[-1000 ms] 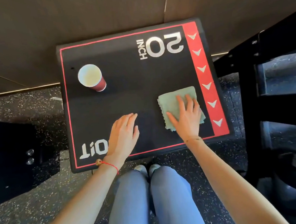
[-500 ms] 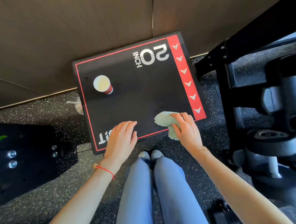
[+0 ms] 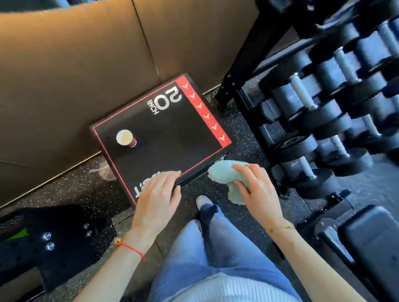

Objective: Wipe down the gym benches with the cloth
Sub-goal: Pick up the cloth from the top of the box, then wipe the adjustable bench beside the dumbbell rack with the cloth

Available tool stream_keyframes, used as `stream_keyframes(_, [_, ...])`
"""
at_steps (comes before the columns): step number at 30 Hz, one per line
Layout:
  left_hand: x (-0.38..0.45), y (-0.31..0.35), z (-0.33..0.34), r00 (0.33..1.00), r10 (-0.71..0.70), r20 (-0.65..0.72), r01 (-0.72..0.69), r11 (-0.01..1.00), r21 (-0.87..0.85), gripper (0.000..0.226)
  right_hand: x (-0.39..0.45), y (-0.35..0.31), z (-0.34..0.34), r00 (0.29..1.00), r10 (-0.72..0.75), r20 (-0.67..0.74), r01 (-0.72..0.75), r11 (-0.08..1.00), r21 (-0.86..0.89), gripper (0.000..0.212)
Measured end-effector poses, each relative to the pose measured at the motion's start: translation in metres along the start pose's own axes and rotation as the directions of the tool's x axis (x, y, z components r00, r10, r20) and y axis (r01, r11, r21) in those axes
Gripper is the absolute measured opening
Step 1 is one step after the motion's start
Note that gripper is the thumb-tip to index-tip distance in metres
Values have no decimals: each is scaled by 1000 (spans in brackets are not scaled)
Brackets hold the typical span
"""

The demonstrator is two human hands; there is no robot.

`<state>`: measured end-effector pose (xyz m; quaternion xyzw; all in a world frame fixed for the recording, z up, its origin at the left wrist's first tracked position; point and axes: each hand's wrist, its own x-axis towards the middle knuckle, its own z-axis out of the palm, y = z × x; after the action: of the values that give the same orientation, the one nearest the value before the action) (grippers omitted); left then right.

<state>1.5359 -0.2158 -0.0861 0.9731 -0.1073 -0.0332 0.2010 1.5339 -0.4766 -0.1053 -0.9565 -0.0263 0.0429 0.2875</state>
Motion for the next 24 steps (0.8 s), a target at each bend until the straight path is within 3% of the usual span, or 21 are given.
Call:
stream_keyframes(7, [-41,26,-16,985,172,18,-171,984,-44,31,-111,-16,-26,962,207,-175,-195,977,88,35])
stream_keyframes(15, [-88,67,-14,919,375,123,-366,927,-87,31,-237,-24,-29,845,411,-343,-379,912,158,35])
stream_keyframes(24, [-126,172,30,739,641,206,-624,767,-148,33,-375,17,-44,640,591,-491,-556,797,236,35])
